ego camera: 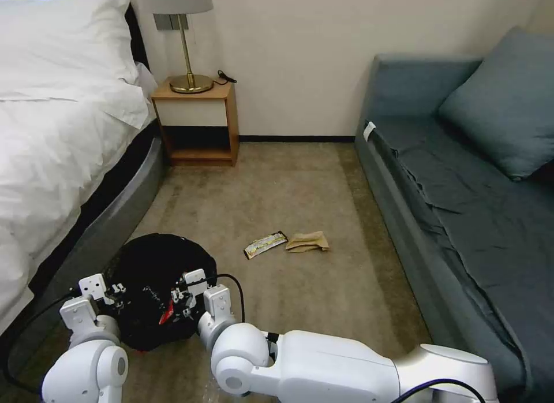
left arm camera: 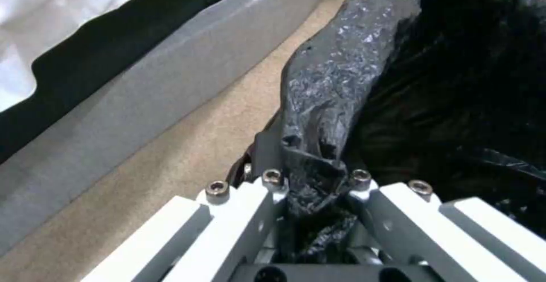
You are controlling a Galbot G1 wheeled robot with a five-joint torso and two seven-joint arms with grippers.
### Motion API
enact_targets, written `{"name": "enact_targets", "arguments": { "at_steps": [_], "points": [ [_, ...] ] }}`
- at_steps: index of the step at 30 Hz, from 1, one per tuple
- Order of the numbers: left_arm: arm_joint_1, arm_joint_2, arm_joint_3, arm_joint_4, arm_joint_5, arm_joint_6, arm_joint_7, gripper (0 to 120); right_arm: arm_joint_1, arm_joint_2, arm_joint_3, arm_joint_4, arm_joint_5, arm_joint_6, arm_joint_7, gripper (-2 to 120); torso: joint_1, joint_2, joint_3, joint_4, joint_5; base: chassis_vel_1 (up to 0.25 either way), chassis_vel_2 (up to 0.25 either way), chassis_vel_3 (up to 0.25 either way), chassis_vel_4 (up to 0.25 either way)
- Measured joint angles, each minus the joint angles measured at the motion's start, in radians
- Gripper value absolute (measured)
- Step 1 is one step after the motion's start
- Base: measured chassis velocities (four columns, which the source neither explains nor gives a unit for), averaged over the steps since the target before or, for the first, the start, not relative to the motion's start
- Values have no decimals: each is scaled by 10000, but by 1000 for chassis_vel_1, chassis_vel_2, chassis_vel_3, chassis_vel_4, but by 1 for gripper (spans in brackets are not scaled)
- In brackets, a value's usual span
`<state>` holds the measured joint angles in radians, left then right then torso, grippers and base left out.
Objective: Pick up the trash bin, then pick up the garbage on the floor and place it into the trash bin.
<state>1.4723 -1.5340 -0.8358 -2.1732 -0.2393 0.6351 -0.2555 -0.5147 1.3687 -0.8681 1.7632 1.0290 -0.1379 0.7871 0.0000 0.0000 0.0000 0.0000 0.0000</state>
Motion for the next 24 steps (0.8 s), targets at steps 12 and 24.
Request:
{"name": "enact_targets", "arguments": {
  "at_steps": [12,24],
  "points": [
    [-18,96,-76,31,-84,-2,1,4,-878,-1845,3511,1153,-3318,698,-1785,82,0,0,0,-3,1,0,0,0,0],
    [-20,194,-179,121,-199,-42,19,4,-5252,-3229,7400,2813,-8071,1261,-2245,100,0,1,-1,-1,3,0,0,0,0]
  ]
}}
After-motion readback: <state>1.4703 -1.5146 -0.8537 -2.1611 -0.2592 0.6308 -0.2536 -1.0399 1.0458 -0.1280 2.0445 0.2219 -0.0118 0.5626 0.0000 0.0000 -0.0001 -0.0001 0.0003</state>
